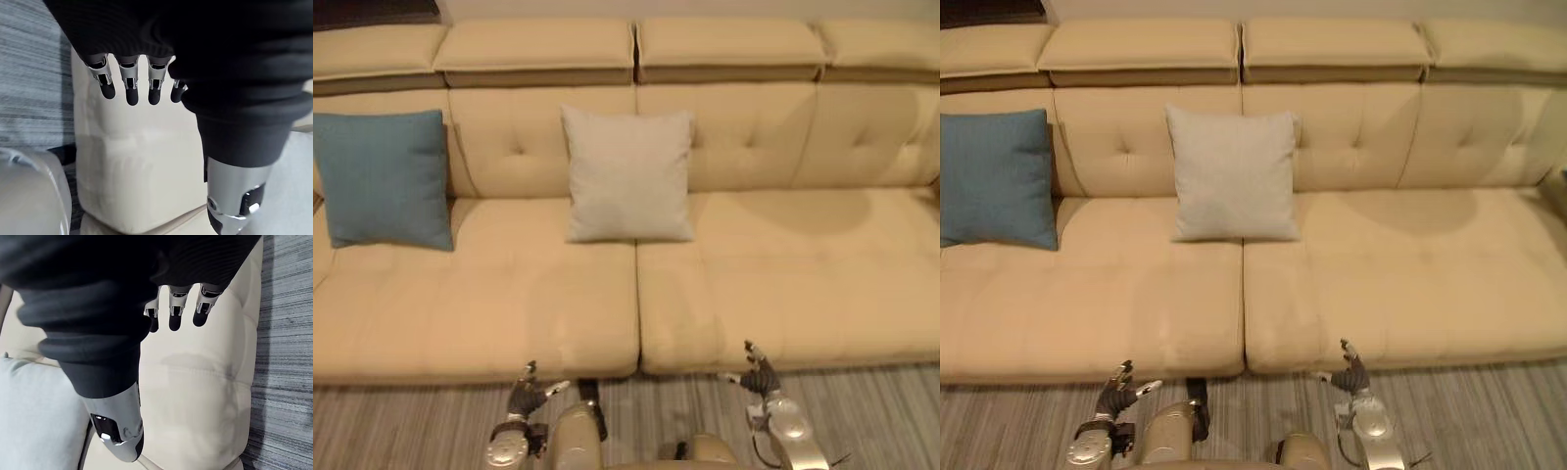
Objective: Pick up cushions and gather them together orderly.
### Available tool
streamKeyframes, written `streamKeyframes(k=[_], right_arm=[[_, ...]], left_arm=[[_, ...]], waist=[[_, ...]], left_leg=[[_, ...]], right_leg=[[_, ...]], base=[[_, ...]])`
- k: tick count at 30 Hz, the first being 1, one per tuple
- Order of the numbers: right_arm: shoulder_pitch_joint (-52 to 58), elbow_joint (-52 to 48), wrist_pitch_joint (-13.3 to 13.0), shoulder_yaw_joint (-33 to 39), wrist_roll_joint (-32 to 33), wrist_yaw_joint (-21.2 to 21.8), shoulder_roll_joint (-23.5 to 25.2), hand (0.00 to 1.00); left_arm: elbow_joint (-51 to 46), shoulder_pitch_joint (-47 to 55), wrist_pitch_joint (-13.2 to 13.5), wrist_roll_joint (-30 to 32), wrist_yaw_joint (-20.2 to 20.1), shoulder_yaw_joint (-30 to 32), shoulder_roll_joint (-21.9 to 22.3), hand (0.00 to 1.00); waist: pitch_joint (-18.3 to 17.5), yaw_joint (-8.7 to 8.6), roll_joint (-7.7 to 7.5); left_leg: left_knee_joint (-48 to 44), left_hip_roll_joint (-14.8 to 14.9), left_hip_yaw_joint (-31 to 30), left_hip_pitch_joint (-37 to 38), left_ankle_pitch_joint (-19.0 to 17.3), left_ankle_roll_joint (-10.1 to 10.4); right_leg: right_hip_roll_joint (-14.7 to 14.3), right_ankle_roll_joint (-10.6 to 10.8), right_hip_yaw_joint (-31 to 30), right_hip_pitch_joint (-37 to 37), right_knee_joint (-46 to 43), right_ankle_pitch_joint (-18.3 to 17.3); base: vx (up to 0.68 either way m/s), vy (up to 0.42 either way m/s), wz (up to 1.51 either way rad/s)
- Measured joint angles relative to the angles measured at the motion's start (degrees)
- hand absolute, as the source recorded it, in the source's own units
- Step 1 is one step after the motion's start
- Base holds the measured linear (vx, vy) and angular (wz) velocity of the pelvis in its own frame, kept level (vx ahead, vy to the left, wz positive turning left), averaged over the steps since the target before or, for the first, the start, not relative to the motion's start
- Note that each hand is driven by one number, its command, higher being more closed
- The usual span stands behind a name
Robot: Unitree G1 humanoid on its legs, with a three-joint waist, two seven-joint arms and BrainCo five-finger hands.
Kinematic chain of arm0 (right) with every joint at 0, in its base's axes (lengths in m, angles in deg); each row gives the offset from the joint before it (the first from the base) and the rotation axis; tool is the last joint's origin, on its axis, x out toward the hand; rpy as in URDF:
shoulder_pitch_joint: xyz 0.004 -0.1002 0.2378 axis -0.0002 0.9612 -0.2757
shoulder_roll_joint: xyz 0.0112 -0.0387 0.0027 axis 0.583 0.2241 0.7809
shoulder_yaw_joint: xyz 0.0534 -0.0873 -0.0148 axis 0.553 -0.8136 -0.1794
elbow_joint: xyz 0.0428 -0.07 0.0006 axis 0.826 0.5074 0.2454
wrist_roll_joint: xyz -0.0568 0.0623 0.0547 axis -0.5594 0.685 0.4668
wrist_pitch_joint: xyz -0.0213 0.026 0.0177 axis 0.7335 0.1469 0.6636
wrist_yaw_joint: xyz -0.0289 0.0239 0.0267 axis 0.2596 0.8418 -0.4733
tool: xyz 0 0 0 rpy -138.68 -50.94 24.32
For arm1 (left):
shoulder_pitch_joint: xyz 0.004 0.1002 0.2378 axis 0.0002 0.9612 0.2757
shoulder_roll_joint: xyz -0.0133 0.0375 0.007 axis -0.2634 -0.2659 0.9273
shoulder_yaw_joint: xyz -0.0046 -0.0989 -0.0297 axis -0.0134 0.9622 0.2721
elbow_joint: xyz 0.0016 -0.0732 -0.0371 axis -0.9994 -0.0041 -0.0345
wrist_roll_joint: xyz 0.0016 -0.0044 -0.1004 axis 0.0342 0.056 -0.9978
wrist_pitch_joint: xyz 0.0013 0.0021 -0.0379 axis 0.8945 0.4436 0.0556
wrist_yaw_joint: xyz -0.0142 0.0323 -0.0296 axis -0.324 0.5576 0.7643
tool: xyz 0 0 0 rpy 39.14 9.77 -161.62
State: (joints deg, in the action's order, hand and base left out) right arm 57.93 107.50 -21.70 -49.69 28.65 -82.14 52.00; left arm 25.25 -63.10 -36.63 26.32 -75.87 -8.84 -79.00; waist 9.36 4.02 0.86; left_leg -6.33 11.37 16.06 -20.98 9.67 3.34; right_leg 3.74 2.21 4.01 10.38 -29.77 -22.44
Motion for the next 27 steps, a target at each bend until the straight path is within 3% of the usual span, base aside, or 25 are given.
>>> streamKeyframes(k=[1,3,4,6,8,10,14,18,20,22,23,27], right_arm=[[-0.10,-0.06,0.12,0.49,0.65,-0.28,-0.51,0.00],[0.34,-0.17,0.11,1.39,1.26,-0.28,-0.16,0.00],[0.38,-0.60,0.10,1.55,1.58,-0.32,-0.05,0.00],[0.30,-0.74,0.07,1.80,1.55,-0.36,-0.12,0.00],[0.27,-0.63,0.07,2.30,1.53,-0.24,-0.25,0.00],[0.67,-0.35,0.08,2.54,1.53,-0.23,0.17,0.00],[2.86,-0.08,0.07,4.25,1.55,-0.28,0.84,0.00],[3.72,0.69,0.14,5.21,1.75,-0.27,1.94,0.00],[3.34,-0.05,0.09,5.20,1.79,-0.28,2.91,0.00],[2.14,-1.17,-0.09,4.95,3.45,-0.40,3.52,0.00],[1.63,-1.14,-0.10,4.93,3.82,-0.60,3.51,0.00],[0.14,0.81,0.00,5.06,5.31,-2.46,2.60,0.00]], left_arm=[[-0.10,-0.23,-0.15,-0.76,0.02,-0.69,0.99,0.00],[-0.22,-0.32,-0.13,-1.06,0.03,-0.64,1.12,0.00],[-0.28,0.21,-0.12,-1.10,0.03,-0.63,1.16,0.00],[-0.45,0.76,-0.11,-1.10,0.02,-0.51,1.18,0.00],[-1.36,1.38,-0.03,-1.22,0.04,-0.41,1.16,0.00],[-1.31,1.02,-0.01,-1.64,0.03,-0.45,1.04,0.00],[-1.31,-0.52,0.24,-1.73,0.02,-0.69,0.46,0.00],[-1.41,-0.50,0.16,-1.71,0.00,-0.97,-0.39,0.00],[-2.00,-0.49,0.15,-1.73,0.04,-1.25,-0.43,0.00],[-4.64,-0.07,0.09,-1.78,0.20,-1.16,-0.13,0.00],[-5.37,-0.15,0.09,-1.81,0.25,-1.08,-0.11,0.00],[-6.55,-1.65,-0.01,-1.87,0.36,-1.22,0.08,0.00]], waist=[[0.60,-0.90,0.49],[0.52,-1.34,0.28],[0.79,-1.84,-0.34],[0.64,-1.68,0.11],[0.34,-1.49,1.16],[-0.05,-1.83,1.70],[-0.88,-3.18,1.36],[-1.02,-3.31,1.09],[-0.98,-3.28,1.02],[-0.88,-3.32,1.06],[-0.86,-3.40,1.10],[0.20,-5.14,1.87]], left_leg=[[3.05,-0.23,-2.15,0.58,-2.99,4.05],[-1.04,-0.67,-2.20,0.86,-3.23,3.81],[-8.87,-1.61,-2.64,1.62,-4.36,2.22],[-12.85,-2.36,-4.39,4.00,-9.50,1.76],[-11.21,-2.59,-7.79,7.22,-13.18,2.15],[-6.37,-3.52,-8.17,10.38,-13.55,2.08],[-1.93,-4.49,-7.41,11.43,-12.07,1.50],[-2.01,-4.61,-1.86,13.63,-12.09,0.44],[-4.67,-4.06,1.02,13.70,-14.06,-0.06],[-9.43,-1.62,8.67,13.54,-18.46,-0.08],[-10.53,-0.50,11.48,13.53,-20.03,-0.01],[-10.41,2.17,25.32,19.01,-23.61,1.57]], right_leg=[[-0.34,-1.52,1.60,0.04,2.40,2.33],[0.44,-2.63,2.10,0.00,4.26,4.31],[0.92,-2.82,1.63,0.32,5.42,5.74],[0.48,-2.41,-0.30,1.19,6.37,7.14],[-0.74,-2.02,-2.53,2.12,7.75,9.16],[-1.04,-1.38,-4.09,2.01,8.41,10.27],[-0.47,0.46,-5.14,0.65,14.86,14.15],[-1.27,1.46,-10.99,0.10,19.22,18.20],[-2.24,1.92,-14.96,1.02,19.45,19.21],[-4.33,2.21,-20.03,4.23,19.87,22.02],[-4.28,1.08,-18.48,5.07,20.83,22.57],[5.87,-8.09,15.07,7.64,17.66,21.50]], base=[[-0.35,-0.133,0.23],[-0.28,-0.106,0.15],[-0.20,-0.093,-0.07],[-0.15,-0.034,-0.35],[-0.16,0.069,-0.60],[-0.12,0.104,-0.44],[-0.08,0.103,-0.18],[-0.01,0.098,-0.73],[0.00,0.082,-1.28],[-0.05,0.090,-2.02],[-0.09,0.055,-2.16],[0.01,0.048,-1.92]])
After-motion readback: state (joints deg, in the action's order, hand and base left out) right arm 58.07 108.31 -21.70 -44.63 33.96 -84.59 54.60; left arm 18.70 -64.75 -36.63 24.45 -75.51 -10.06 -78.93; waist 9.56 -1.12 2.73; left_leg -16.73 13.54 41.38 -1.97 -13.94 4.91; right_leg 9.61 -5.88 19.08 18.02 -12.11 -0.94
